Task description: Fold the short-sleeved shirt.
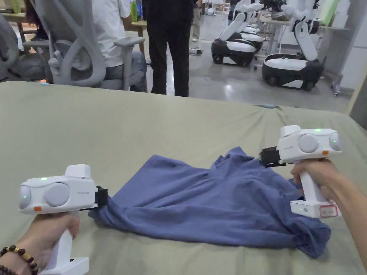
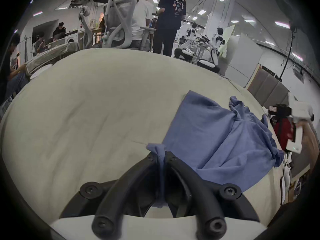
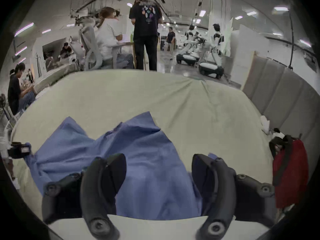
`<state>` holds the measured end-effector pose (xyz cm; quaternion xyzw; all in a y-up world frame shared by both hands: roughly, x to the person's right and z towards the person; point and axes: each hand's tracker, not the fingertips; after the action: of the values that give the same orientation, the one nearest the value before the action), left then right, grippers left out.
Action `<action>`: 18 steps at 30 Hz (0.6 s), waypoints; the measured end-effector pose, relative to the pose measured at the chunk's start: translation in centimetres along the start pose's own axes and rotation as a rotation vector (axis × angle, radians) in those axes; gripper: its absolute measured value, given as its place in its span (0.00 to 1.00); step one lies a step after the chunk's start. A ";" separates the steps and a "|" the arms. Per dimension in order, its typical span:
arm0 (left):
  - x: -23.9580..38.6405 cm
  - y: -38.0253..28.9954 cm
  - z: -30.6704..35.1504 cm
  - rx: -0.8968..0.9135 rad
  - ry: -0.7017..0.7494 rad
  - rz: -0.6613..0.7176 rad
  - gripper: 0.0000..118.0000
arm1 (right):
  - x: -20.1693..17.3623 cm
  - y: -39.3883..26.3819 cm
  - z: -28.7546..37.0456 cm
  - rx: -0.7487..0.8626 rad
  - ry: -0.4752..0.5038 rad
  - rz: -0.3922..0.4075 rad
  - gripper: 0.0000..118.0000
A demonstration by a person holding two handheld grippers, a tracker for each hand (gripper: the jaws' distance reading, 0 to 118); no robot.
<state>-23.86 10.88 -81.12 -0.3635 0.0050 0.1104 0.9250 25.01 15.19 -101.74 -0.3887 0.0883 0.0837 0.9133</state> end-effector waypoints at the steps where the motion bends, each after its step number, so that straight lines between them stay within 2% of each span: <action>1: -0.1 0.0 -0.1 0.000 0.002 0.000 0.05 | 0.0 0.3 -1.5 -0.030 -0.031 0.033 0.65; 3: -0.6 0.0 -0.5 -0.004 -0.008 0.013 0.05 | -0.1 0.8 -4.9 -0.079 -0.071 0.132 0.65; 4: -0.7 -0.1 -0.6 -0.003 -0.008 0.022 0.05 | 0.1 1.0 -6.3 -0.089 -0.079 0.150 0.65; 11: -1.2 0.0 -2.0 0.016 -0.007 -0.024 0.05 | 1.5 1.2 -11.8 -0.195 -0.089 0.117 0.65; 12: -1.1 0.0 -2.2 0.017 -0.008 -0.027 0.05 | 1.3 0.9 -11.5 -0.203 -0.075 0.115 0.62; 13: -1.0 0.0 -2.3 0.018 -0.010 -0.029 0.05 | 1.2 0.9 -11.3 -0.196 -0.058 0.105 0.55; 14: -1.1 0.0 -2.5 0.018 -0.012 -0.031 0.05 | 0.9 1.2 -11.1 -0.219 -0.010 0.081 0.43; 16: -1.1 0.1 -2.7 0.023 -0.014 -0.034 0.05 | 0.2 1.7 -10.4 -0.214 -0.019 0.101 0.01; 17: -1.0 0.2 -2.8 0.027 -0.017 -0.035 0.05 | -0.5 1.9 -9.9 -0.214 -0.064 0.169 0.01; 18: -1.0 0.3 -2.7 0.032 -0.020 -0.039 0.05 | -0.8 2.1 -9.2 -0.193 -0.082 0.176 0.01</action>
<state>-24.68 9.12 -83.20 -0.3475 -0.0095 0.0959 0.9327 22.85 9.94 -109.27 -0.4618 0.0759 0.1873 0.8636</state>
